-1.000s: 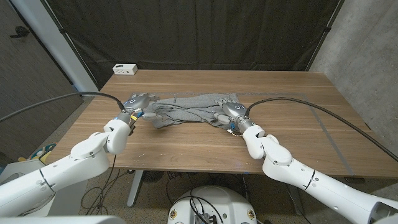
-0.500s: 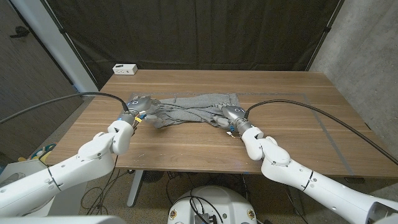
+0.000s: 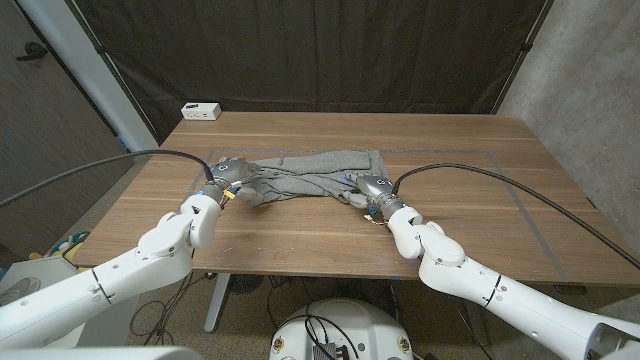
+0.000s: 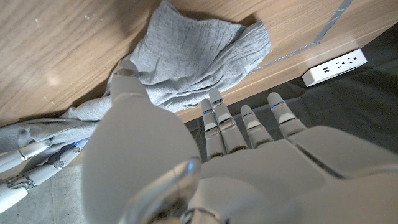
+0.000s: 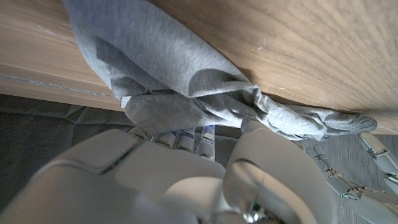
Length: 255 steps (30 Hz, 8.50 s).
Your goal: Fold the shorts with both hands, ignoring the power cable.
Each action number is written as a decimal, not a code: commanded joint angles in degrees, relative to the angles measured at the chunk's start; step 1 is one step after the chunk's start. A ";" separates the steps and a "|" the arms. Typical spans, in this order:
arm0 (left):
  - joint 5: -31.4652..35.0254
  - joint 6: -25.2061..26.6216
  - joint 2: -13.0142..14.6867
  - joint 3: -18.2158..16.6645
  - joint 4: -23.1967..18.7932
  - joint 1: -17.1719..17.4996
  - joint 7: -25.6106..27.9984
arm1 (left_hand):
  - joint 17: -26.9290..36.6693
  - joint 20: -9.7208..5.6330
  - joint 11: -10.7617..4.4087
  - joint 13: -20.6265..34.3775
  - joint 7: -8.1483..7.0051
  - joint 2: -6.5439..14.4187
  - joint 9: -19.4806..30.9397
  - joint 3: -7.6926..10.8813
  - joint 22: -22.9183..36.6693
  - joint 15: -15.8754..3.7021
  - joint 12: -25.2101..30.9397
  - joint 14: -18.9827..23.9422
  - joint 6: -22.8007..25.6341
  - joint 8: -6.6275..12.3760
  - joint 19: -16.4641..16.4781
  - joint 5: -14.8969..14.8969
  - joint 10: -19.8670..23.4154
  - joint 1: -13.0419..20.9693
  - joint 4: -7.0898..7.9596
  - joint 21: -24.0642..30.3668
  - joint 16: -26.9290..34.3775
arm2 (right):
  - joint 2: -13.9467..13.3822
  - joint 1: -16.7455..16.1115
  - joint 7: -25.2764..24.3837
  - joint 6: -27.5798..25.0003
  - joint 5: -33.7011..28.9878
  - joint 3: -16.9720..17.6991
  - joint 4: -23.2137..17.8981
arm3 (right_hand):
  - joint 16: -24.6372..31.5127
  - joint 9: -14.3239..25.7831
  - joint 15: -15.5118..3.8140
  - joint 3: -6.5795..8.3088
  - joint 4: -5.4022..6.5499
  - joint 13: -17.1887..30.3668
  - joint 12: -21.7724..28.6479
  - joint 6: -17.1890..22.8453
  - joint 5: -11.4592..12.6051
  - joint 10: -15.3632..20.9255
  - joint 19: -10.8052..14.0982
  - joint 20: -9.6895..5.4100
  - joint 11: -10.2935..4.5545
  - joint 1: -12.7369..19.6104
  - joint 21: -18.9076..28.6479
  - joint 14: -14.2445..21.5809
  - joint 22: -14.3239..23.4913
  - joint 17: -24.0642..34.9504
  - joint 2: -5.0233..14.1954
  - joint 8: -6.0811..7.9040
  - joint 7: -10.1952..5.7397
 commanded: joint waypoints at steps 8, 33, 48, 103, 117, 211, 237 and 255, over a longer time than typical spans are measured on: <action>5.81 2.65 -1.31 6.56 1.38 -7.58 -13.51 | 0.27 1.00 -0.62 0.22 0.57 -0.13 0.19 -1.27 0.17 0.16 -0.41 0.68 0.21 -0.58 -0.63 0.41 0.09 0.62 0.04 -0.78 -0.05 | -0.12 0.74 -1.21 0.61 3.42 -0.15 1.48 | 0.31 0.01 -2.58 0.66 -0.12 0.13 0.28 -0.06 0.34 0.22 -0.07 0.02 0.25 -0.85 -0.62 0.72 0.09 -0.37 -0.08 0.13 0.75; 26.83 4.35 -6.98 12.11 8.69 -8.74 -10.65 | 0.08 -4.58 -3.98 0.38 -5.61 12.50 0.14 3.30 0.60 -7.30 0.21 10.75 14.63 0.18 6.41 -3.71 13.43 14.45 -1.80 0.04 0.64 | -1.13 2.65 1.96 0.28 5.44 -1.34 1.88 | 0.66 -0.02 -2.77 2.17 -0.38 0.14 0.75 3.04 0.44 2.27 2.22 -0.55 0.41 -1.98 -1.11 2.62 0.12 -1.53 0.32 1.12 1.03; 37.86 1.41 -10.30 12.80 15.85 -8.73 4.73 | 0.53 -7.03 -4.35 0.91 -9.01 18.69 0.35 14.10 1.22 -10.70 -0.28 20.13 36.44 2.40 11.28 -17.23 28.27 28.62 -1.91 3.21 -0.22 | -1.86 3.14 3.07 1.32 6.12 -1.66 1.78 | 0.92 -0.04 -3.33 3.13 -0.15 0.13 1.08 5.01 0.41 4.13 2.62 -0.65 0.27 -2.91 -1.75 4.00 0.12 -1.82 0.39 1.38 1.06; 57.24 -8.97 -8.56 9.69 16.54 -14.25 11.26 | 1.03 -8.05 -4.85 2.15 -9.42 18.03 2.17 14.97 1.13 -10.45 -1.44 22.79 43.25 6.05 10.93 -16.57 30.05 28.13 -0.06 4.18 -0.51 | -1.99 3.90 2.82 3.85 7.64 -1.18 4.26 | 0.23 -0.07 -3.12 5.02 -0.49 0.13 0.46 5.76 0.40 4.31 2.79 -0.61 0.37 -4.00 -3.30 3.70 0.13 -2.25 0.05 0.75 1.24; 59.51 -12.42 -7.72 10.15 17.58 -16.89 17.51 | 1.01 -8.55 -5.03 1.80 -9.38 17.55 3.03 15.15 1.12 -10.49 -2.34 22.92 42.92 7.11 11.35 -15.59 29.45 27.67 0.35 4.47 -0.71 | -2.19 3.88 2.35 4.87 8.25 -0.88 4.77 | 0.12 -0.07 -3.22 5.42 -0.56 0.14 0.36 5.80 0.37 4.33 2.89 -0.62 0.38 -4.22 -3.63 3.63 0.13 -2.30 0.01 0.63 1.20; 75.67 -33.64 -15.12 28.21 27.78 -46.77 31.09 | 1.13 -9.60 -5.10 1.01 -9.38 16.79 5.00 15.44 1.09 -10.68 -3.33 23.90 40.94 10.78 12.11 -12.59 29.31 27.71 0.84 5.25 -0.85 | -2.85 0.93 -0.70 8.53 10.76 0.25 5.61 | -0.26 -0.05 -3.24 7.58 -1.28 0.16 0.08 6.24 0.06 4.39 3.60 -0.66 0.33 -5.22 -5.71 3.46 0.17 -2.53 -0.50 0.34 0.95; 71.87 -37.59 -21.07 35.80 33.35 -51.26 34.95 | 1.84 -10.64 -5.15 1.13 -9.40 16.98 3.96 13.89 1.08 -11.15 -2.93 24.74 40.64 10.73 12.87 -13.77 30.02 28.73 0.07 5.78 0.23 | -3.34 0.36 -1.05 9.83 11.06 0.88 5.22 | -0.29 -0.05 -3.16 7.96 -1.46 0.16 0.02 6.35 -0.05 4.31 3.83 -0.63 0.30 -5.49 -6.21 3.38 0.18 -2.54 -0.59 0.31 0.75; 69.40 -36.87 -22.07 38.60 35.56 -50.83 34.97 | 0.85 -9.91 -4.33 1.21 -9.65 15.68 0.94 9.36 0.84 -10.84 -3.09 24.88 29.91 5.11 12.96 -14.23 25.94 21.76 4.06 5.91 -1.33 | -5.00 -0.64 -0.64 8.94 9.35 1.55 1.50 | -0.40 -0.04 -2.47 8.30 -2.78 0.16 -0.12 5.97 -0.12 3.87 4.39 0.43 0.83 -4.78 -6.59 2.93 0.19 -2.66 -0.80 0.13 0.26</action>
